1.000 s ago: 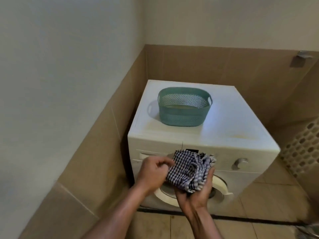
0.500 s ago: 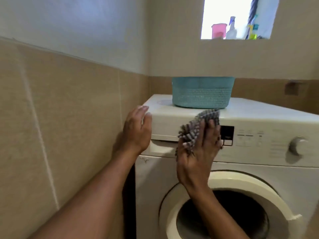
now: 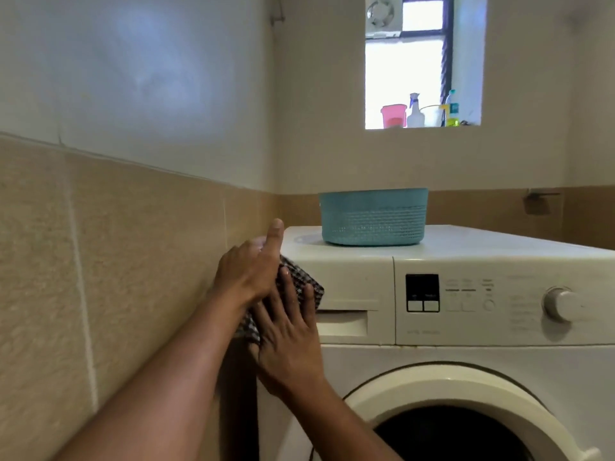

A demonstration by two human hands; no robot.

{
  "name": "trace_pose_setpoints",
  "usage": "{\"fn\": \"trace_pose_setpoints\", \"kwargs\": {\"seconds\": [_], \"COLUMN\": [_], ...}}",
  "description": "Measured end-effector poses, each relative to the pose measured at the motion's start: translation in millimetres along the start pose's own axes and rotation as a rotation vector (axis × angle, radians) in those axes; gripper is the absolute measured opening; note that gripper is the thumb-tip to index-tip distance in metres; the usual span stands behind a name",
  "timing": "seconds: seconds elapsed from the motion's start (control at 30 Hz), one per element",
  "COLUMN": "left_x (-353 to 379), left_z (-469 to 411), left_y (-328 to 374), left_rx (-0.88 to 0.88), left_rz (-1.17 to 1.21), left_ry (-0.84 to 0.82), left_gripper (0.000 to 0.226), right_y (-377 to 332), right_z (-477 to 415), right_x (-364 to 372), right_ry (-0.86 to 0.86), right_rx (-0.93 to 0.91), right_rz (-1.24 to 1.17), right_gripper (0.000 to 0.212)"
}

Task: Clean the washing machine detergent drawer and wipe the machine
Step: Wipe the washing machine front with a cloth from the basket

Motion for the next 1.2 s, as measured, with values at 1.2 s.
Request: {"fn": "trace_pose_setpoints", "kwargs": {"seconds": [1.2], "left_x": [11.2], "left_z": [17.5], "left_y": [4.2], "left_rx": [0.04], "left_rz": [0.056], "left_ry": [0.067], "left_gripper": [0.055], "right_y": [26.0], "right_z": [68.7], "right_x": [-11.9], "right_ry": [-0.076], "right_rx": [0.481], "right_rz": [-0.082], "right_gripper": [0.074]}}
Point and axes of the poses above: each hand's wrist, its own z-axis away from the middle knuckle, its own x-axis out of the palm, y = z × x, the point moved 6 cm from there along -z, towards the middle knuckle, and after that the axes turned 8 degrees about -y, right-handed, at the moved point
